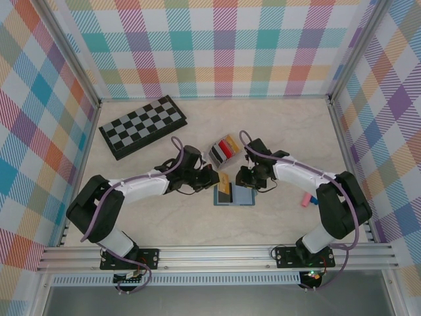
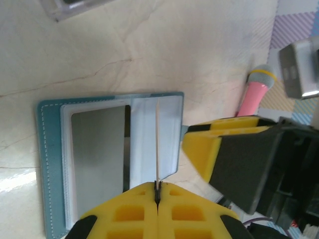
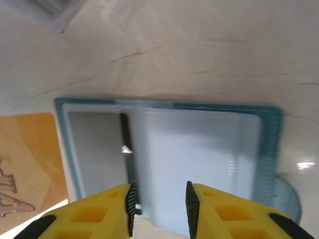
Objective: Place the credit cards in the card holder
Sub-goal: Insert the credit card into the card slot.
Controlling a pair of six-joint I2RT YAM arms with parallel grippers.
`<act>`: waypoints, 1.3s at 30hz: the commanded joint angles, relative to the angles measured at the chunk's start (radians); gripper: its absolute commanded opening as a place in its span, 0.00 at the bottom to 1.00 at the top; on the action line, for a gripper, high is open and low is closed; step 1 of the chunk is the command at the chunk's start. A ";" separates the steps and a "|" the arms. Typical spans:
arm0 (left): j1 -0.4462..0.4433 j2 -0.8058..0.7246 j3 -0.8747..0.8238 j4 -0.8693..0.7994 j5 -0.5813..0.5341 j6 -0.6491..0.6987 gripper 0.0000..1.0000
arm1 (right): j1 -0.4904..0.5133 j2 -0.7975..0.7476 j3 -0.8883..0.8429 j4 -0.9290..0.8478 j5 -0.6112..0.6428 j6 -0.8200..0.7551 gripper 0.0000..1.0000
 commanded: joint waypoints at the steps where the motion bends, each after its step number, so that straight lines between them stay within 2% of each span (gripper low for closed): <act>1: -0.022 0.039 0.024 -0.013 -0.016 0.025 0.00 | -0.026 -0.009 -0.032 -0.046 0.081 -0.021 0.34; 12: -0.063 0.115 0.028 0.066 -0.007 0.009 0.00 | -0.076 0.026 -0.104 0.046 -0.025 -0.029 0.33; 24: -0.083 0.189 -0.016 0.192 -0.008 -0.003 0.00 | -0.076 0.068 -0.126 0.063 -0.016 -0.030 0.30; 30: -0.100 0.215 -0.021 0.166 -0.037 0.016 0.00 | -0.076 0.086 -0.126 0.072 -0.021 -0.029 0.30; 34: -0.103 0.164 -0.059 0.115 -0.098 0.024 0.00 | -0.076 0.094 -0.126 0.077 -0.027 -0.028 0.30; 39: -0.105 0.165 -0.071 0.123 -0.102 0.015 0.01 | -0.076 0.109 -0.123 0.084 -0.034 -0.029 0.30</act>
